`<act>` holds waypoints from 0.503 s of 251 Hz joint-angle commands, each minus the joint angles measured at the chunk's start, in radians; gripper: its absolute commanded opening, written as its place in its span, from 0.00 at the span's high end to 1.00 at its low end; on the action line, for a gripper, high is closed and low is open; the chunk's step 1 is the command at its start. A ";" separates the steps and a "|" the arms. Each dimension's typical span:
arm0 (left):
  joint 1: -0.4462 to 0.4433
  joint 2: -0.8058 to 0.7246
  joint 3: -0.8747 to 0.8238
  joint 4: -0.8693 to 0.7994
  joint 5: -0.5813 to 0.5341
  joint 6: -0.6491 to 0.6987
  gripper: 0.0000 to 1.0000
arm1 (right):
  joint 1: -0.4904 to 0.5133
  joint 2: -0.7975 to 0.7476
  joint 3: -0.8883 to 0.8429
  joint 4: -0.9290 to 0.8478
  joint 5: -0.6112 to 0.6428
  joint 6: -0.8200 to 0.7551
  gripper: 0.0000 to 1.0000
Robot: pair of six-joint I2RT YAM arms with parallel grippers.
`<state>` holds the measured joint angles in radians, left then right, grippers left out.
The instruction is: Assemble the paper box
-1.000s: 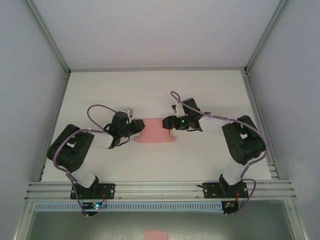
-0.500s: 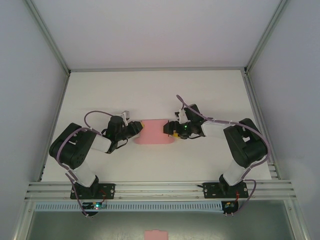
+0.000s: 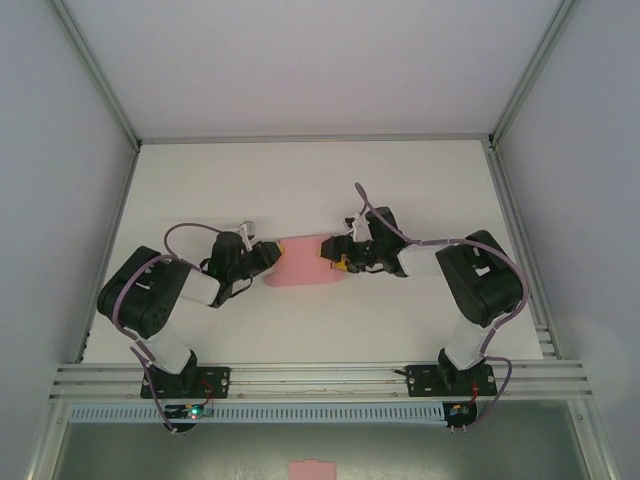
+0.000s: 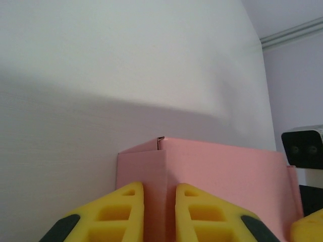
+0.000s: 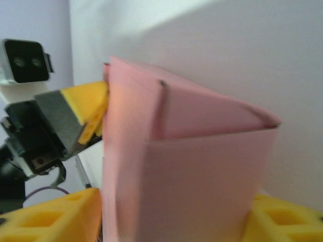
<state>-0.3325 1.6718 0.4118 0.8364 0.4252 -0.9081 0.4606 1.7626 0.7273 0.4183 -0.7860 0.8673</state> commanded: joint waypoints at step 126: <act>-0.093 -0.370 0.315 -0.681 -0.209 0.702 0.00 | -0.095 -0.199 0.053 -0.187 0.028 -0.069 0.73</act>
<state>-0.3813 1.3979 0.6422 0.3569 0.3363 -0.5434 0.4217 1.6249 0.7391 0.3504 -0.7914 0.8562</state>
